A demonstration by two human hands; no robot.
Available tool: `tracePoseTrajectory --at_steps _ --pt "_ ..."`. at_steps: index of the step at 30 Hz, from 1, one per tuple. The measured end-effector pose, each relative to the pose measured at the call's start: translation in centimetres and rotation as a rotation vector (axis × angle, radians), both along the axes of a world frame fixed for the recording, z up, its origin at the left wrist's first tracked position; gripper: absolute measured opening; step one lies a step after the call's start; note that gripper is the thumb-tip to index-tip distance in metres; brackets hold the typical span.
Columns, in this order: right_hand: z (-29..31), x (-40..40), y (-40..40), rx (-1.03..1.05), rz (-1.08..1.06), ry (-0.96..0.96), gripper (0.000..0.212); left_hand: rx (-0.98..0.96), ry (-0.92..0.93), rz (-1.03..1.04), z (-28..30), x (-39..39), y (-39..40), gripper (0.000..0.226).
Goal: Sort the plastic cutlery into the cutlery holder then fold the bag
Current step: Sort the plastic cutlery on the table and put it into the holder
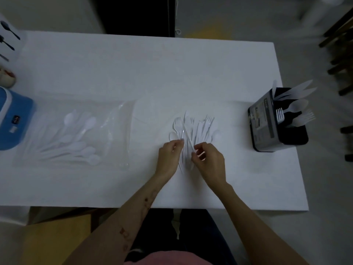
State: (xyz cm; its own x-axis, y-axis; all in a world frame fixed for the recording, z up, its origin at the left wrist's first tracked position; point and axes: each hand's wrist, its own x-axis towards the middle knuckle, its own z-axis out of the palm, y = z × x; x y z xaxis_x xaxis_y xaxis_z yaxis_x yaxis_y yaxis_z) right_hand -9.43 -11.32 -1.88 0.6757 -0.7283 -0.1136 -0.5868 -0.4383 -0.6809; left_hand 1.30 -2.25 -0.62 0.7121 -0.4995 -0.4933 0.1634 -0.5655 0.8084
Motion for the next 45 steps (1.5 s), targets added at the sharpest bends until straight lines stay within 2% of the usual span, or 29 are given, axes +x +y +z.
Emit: tracePoseTrajectory --at_steps 2,6,9,11,14,17,25,29,34,45 --pt "0.1 -0.4 0.5 -0.076 0.073 -0.03 0.017 0.004 0.221 -0.017 0.4 0.9 -1.7 0.048" --pt "0.2 -0.4 0.3 -0.021 0.101 -0.058 0.017 0.026 0.267 0.051 0.0 1.4 -3.1 0.033" --pt "-0.3 -0.1 -0.7 0.068 -0.076 -0.02 0.018 -0.016 0.308 0.206 -0.3 1.8 -3.1 0.032" --pt "-0.9 0.3 -1.4 0.087 -0.209 0.103 0.022 -0.045 0.363 0.267 -0.3 1.9 -2.9 0.034" --pt "-1.5 1.1 -1.7 0.128 -0.253 0.263 0.032 -0.055 0.445 0.303 -0.2 1.5 -2.3 0.035" --pt "-1.8 1.6 -1.5 0.176 -0.284 0.28 0.029 -0.072 0.502 0.329 -0.3 1.1 -2.1 0.036" --pt "-1.6 1.4 -2.2 0.338 -0.338 0.239 0.021 -0.137 0.513 0.29 -0.3 0.4 -1.5 0.029" --pt "-1.1 1.4 -2.4 0.287 -0.277 0.263 0.015 -0.144 0.512 0.297 -0.5 0.2 -1.3 0.029" --pt "-0.8 1.9 -2.4 0.253 -0.258 0.32 0.02 -0.133 0.5 0.302 -0.9 0.1 -1.3 0.03" --pt "-1.1 0.9 -2.3 0.24 -0.235 0.289 0.015 -0.132 0.487 0.299 -0.9 0.0 -1.5 0.031"
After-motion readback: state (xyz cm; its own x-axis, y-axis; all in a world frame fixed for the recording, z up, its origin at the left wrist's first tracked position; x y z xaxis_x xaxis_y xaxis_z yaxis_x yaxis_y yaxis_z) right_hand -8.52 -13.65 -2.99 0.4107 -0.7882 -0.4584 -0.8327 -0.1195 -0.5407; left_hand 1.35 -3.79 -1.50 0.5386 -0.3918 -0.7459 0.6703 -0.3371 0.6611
